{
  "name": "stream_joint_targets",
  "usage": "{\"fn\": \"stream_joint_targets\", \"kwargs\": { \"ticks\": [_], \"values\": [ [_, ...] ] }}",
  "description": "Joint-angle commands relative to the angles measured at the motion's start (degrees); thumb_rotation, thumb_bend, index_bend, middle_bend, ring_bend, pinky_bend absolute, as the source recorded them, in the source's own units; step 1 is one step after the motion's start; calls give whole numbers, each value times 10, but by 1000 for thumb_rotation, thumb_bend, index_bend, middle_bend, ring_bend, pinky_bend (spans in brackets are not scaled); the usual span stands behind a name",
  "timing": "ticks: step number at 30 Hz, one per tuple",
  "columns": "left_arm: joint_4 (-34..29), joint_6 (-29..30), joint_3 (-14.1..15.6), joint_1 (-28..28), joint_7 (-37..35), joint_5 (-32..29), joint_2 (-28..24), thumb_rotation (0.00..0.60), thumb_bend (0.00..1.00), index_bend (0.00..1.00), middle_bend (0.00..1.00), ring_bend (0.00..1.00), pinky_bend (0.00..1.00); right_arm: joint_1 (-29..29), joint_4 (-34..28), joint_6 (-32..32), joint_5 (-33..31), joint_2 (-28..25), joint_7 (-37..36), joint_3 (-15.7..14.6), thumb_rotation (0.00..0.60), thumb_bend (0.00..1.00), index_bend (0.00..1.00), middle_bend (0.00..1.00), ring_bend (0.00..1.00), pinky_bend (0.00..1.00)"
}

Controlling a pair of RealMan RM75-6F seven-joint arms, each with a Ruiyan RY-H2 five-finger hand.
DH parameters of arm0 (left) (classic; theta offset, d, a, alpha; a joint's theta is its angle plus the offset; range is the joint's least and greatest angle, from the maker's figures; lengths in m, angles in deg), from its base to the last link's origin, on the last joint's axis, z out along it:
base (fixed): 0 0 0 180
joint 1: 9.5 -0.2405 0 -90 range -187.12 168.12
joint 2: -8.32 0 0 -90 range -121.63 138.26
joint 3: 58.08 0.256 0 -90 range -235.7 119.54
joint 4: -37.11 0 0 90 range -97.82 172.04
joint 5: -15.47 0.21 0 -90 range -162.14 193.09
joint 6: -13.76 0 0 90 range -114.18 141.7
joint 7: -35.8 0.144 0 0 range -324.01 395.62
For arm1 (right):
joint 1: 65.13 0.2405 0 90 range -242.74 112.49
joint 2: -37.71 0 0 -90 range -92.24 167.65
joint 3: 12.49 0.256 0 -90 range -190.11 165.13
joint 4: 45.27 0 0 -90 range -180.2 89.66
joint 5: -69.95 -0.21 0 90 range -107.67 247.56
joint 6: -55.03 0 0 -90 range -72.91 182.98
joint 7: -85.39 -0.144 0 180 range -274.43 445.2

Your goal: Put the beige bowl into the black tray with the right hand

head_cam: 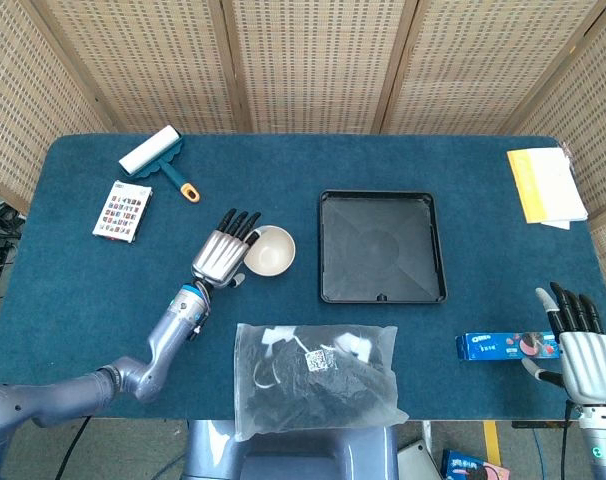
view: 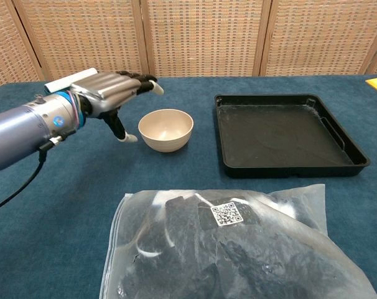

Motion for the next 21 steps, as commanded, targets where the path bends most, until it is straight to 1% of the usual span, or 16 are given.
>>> {"fn": "stream_joint_targets", "kwargs": {
  "ticks": [1,7,10,13,16,18,21],
  "values": [
    [-75,80,-1,-41,-37,53,-71,600,214,114,0,0,0,0,-3,1,2,0,2,-1,600,155,55,0,0,0],
    [-171,164,2,-100,-64,85,-163,600,211,89,0,0,0,1,-13,3,9,0,11,-2,600,155,55,0,0,0],
    [-201,197,15,-131,-58,90,-195,600,200,34,0,0,0,1,-15,4,9,0,15,-2,600,155,55,0,0,0],
    [-238,226,42,-176,-53,86,-235,600,186,0,0,0,0,1,-18,2,7,0,18,-2,600,155,55,0,0,0],
    [-265,257,70,-221,-71,92,-267,600,180,0,0,0,0,1,-19,2,6,-1,21,-1,600,155,55,0,0,0],
    [-270,277,89,-247,-86,105,-280,600,180,0,0,0,0,1,-20,2,5,-1,22,-1,600,154,55,0,0,0],
    [-263,323,127,-298,-116,139,-296,600,180,0,0,0,0,1,-21,6,3,-3,22,3,600,155,55,0,0,0]
  ]
}}
